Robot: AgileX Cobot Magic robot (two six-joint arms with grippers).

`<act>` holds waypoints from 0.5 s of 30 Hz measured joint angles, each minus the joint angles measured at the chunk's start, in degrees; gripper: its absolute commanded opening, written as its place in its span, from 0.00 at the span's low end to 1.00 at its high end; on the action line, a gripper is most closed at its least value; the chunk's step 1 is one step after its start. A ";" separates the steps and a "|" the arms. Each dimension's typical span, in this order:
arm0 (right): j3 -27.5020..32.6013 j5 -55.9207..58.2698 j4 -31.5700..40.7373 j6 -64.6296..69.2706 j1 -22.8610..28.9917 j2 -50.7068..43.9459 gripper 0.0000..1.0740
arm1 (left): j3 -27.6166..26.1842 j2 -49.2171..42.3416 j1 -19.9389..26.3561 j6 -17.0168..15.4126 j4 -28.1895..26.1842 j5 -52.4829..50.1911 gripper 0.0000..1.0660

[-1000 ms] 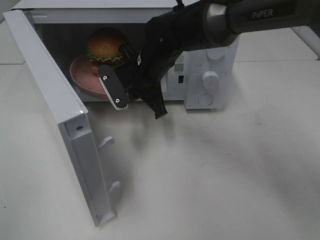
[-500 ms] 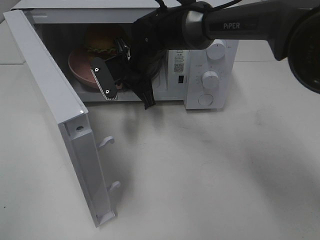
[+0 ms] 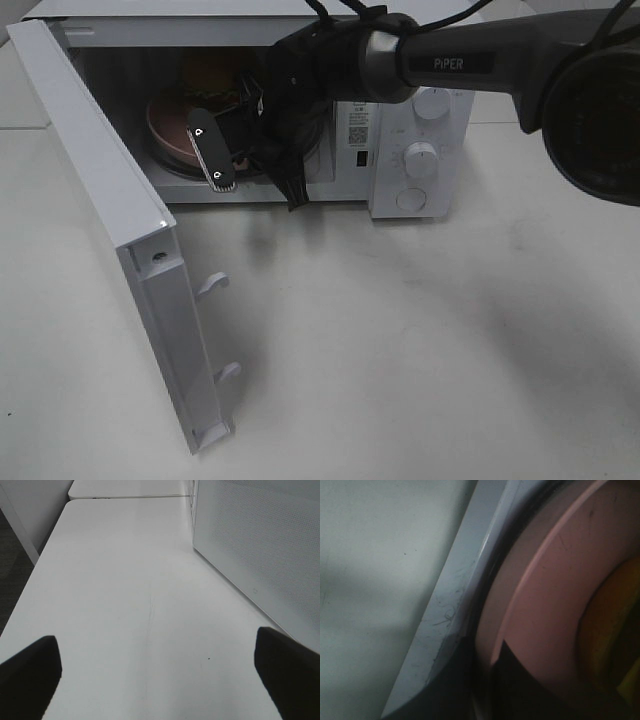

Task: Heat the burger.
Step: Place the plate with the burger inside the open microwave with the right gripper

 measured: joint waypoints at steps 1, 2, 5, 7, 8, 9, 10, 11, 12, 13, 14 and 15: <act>0.00 0.00 0.00 0.00 0.00 0.17 0.09 | 0.00 0.00 0.00 0.00 0.00 0.00 0.97; 0.00 -0.40 -0.06 0.00 0.00 0.23 0.11 | 0.00 0.00 0.00 0.00 0.00 0.00 0.97; -0.23 -1.78 -0.06 0.00 0.00 0.23 0.22 | 0.00 0.00 0.00 0.00 0.00 0.00 0.97; -0.34 -2.35 -0.06 0.00 0.00 0.23 0.26 | 0.00 0.00 0.00 0.00 0.00 0.00 0.97; -0.63 -3.04 -0.11 0.00 0.00 0.23 0.32 | 0.00 0.00 0.00 0.00 0.00 0.00 0.97; -0.63 -3.04 -0.11 0.00 0.00 0.23 0.32 | 0.00 0.00 0.00 0.00 0.00 0.00 0.97; -0.69 -3.38 -0.06 0.00 0.00 0.23 0.35 | 0.00 0.00 0.00 0.00 0.00 0.00 0.97; -0.69 -3.44 -0.06 0.00 0.00 0.23 0.42 | 0.00 0.00 0.00 0.00 0.00 0.00 0.97; -0.69 -3.44 -0.06 0.00 0.00 0.23 0.42 | 0.00 0.00 0.00 0.00 0.00 0.00 0.97; -0.69 -3.44 0.34 0.00 0.00 0.23 0.47 | 0.00 0.00 0.00 0.00 0.00 0.00 0.97; -0.69 -3.44 0.34 0.00 0.00 0.23 0.47 | 0.00 0.00 0.00 0.00 0.00 0.00 0.97; -0.69 -3.44 0.80 0.00 0.00 0.23 0.49 | 0.00 0.00 0.00 0.00 0.00 0.00 0.97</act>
